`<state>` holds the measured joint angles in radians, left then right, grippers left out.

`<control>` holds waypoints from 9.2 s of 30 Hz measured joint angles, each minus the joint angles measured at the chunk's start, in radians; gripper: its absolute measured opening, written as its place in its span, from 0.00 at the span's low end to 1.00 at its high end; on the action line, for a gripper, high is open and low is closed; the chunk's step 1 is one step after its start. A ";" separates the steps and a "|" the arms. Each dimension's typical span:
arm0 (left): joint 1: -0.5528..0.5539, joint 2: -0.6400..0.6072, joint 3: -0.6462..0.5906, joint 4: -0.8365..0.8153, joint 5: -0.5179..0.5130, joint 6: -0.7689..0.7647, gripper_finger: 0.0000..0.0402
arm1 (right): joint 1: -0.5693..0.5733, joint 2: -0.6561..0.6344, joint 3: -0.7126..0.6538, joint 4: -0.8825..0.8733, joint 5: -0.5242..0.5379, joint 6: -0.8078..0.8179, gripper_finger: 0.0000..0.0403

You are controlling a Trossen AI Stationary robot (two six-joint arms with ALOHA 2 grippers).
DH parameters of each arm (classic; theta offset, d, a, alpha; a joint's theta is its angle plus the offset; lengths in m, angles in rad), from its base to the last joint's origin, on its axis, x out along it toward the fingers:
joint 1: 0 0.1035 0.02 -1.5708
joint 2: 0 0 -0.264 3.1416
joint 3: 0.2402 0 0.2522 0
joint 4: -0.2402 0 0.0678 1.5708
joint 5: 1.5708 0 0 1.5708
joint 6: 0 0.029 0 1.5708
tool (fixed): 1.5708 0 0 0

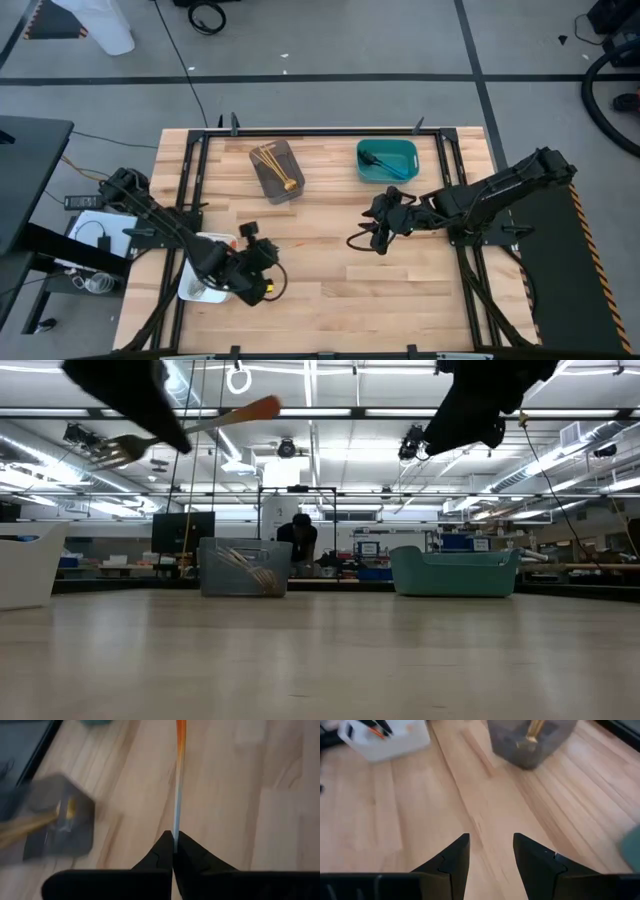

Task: Sort silverware by color (type)
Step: Put the orange fork into the white bin, then return to Home Position

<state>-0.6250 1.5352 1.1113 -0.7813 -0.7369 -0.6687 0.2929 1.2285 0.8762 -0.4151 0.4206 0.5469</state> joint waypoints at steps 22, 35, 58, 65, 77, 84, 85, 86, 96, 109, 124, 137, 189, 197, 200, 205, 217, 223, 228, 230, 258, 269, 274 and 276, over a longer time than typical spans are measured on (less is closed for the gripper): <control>-0.325 0.000 -0.098 -0.383 0.008 -0.791 0.03 | -0.001 -0.001 -0.134 0.263 0.000 -0.068 0.40; -0.557 0.000 -0.107 -0.559 -0.006 -1.279 0.03 | -0.013 -0.001 -0.134 0.264 0.009 -0.053 0.40; -0.664 0.000 -0.236 -0.378 0.171 -1.396 0.03 | -0.020 0.000 -0.134 0.263 0.005 -0.068 0.40; -0.642 0.000 -0.236 -0.376 0.248 -1.395 0.10 | -0.020 -0.001 -0.133 0.263 0.004 -0.068 0.40; -0.582 0.000 -0.235 -0.431 0.252 -1.388 0.28 | -0.020 -0.001 -0.133 0.263 -0.003 -0.062 0.40; -0.578 -0.038 -0.234 -0.442 0.154 -1.364 0.29 | -0.020 -0.005 -0.133 0.259 -0.048 -0.078 0.40; -0.569 -0.053 -0.234 -0.442 0.140 -1.354 0.29 | -0.020 -0.014 -0.133 0.256 -0.048 -0.083 0.39; -0.559 -0.069 -0.234 -0.442 0.126 -1.335 0.29 | -0.020 -0.026 -0.133 0.258 -0.048 -0.094 0.39; -0.392 -0.241 -0.234 -0.449 -0.132 -0.923 0.29 | -0.048 -0.167 -0.132 0.250 -0.060 -0.239 0.29; -0.079 -0.456 -0.234 -0.317 -0.283 -0.292 0.29 | -0.239 -0.349 -0.132 0.212 -0.280 -0.397 0.24; 0.273 -0.602 -0.234 0.359 0.171 0.738 0.29 | -0.436 -0.431 -0.132 0.209 -0.493 -0.478 0.23; 0.484 -0.602 -0.242 0.501 0.603 0.876 0.28 | -0.529 -0.652 -0.314 0.281 -0.567 -0.445 0.23; 0.637 -1.322 -1.103 1.140 0.696 0.733 0.07 | -0.538 -1.227 -0.863 0.573 -0.520 -0.249 0.22; 0.634 -1.320 -1.103 1.113 0.700 0.793 0.03 | -0.538 -1.207 -0.870 0.563 -0.335 -0.097 0.22; 0.622 -1.320 -1.103 1.021 0.789 0.877 0.04 | -0.538 -1.207 -0.870 0.564 -0.335 -0.101 0.22; 0.606 -1.320 -1.103 1.047 0.813 0.805 0.05 | -0.538 -1.207 -0.870 0.563 -0.335 -0.103 0.22; 0.605 -1.320 -1.104 1.083 0.811 0.732 0.04 | -0.538 -1.207 -0.870 0.563 -0.335 -0.104 0.22; 0.605 -1.320 -1.104 1.082 0.811 0.732 0.04 | -0.538 -1.207 -0.870 0.563 -0.335 -0.104 0.22; 0.605 -1.320 -1.104 1.082 0.810 0.732 0.05 | -0.538 -1.207 -0.870 0.563 -0.335 -0.104 0.22; 0.605 -1.320 -1.104 1.082 0.810 0.732 0.05 | -0.538 -1.207 -0.870 0.563 -0.335 -0.104 0.22; 0.605 -1.320 -1.104 1.082 0.810 0.732 0.05 | -0.537 -1.207 -0.870 0.563 -0.336 -0.104 0.22; 0.605 -1.320 -1.104 1.082 0.810 0.732 0.05 | -0.538 -1.207 -0.870 0.563 -0.336 -0.104 0.22; 0.605 -1.320 -1.104 1.082 0.810 0.732 0.05 | -0.538 -1.207 -0.870 0.563 -0.336 -0.104 0.22; 0.605 -1.320 -1.104 1.082 0.810 0.733 0.05 | -0.538 -1.207 -0.870 0.563 -0.336 -0.105 0.22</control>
<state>-0.0198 0.2153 0.0071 0.3012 0.0727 0.0639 -0.2447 0.0212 0.0063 0.1480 0.0849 0.4423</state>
